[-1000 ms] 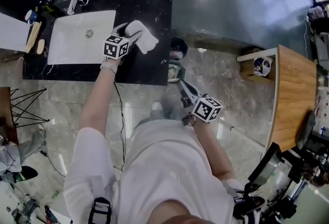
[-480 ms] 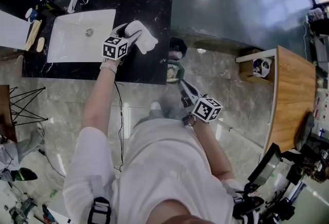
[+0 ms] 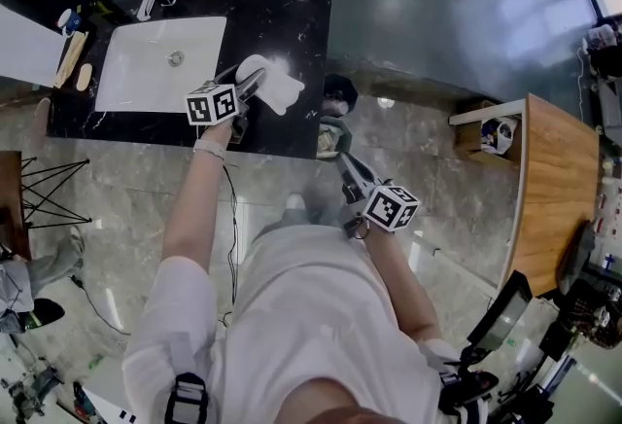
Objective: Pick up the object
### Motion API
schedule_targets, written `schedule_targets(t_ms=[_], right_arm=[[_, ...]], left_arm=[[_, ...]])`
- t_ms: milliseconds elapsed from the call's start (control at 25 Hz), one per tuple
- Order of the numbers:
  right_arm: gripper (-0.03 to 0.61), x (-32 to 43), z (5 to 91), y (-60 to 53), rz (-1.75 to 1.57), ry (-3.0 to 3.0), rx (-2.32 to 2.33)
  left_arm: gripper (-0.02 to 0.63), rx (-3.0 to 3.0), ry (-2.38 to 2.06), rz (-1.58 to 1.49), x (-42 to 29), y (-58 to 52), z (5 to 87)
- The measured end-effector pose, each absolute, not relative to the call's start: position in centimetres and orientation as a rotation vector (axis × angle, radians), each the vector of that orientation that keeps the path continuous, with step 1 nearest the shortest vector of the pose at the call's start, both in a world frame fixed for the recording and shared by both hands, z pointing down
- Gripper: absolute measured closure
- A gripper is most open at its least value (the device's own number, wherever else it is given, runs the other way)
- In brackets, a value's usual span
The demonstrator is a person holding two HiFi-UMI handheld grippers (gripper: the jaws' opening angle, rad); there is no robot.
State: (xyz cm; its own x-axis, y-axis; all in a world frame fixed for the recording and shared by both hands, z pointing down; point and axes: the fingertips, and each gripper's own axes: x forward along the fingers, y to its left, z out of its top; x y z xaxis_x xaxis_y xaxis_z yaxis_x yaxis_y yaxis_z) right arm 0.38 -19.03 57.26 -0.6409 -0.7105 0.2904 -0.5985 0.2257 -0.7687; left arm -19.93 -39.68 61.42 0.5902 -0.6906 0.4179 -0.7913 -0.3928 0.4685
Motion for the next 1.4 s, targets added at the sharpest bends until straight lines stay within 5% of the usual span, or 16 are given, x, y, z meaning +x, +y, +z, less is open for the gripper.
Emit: schedule_targets(t_ms=[240,1400], right_arm=[[0.557,-0.3,56.9,-18.3,-1.384,2.378,-1.241],[0.557,-9.1,49.6,-19.7,-1.302,2.472,-0.875]], left_arm=[[0.339,1.845,-0.977,-0.392,-22.0,-36.1,60.1],[0.341,1.596,-0.685,-1.105,-23.2,-18.6,48.0]])
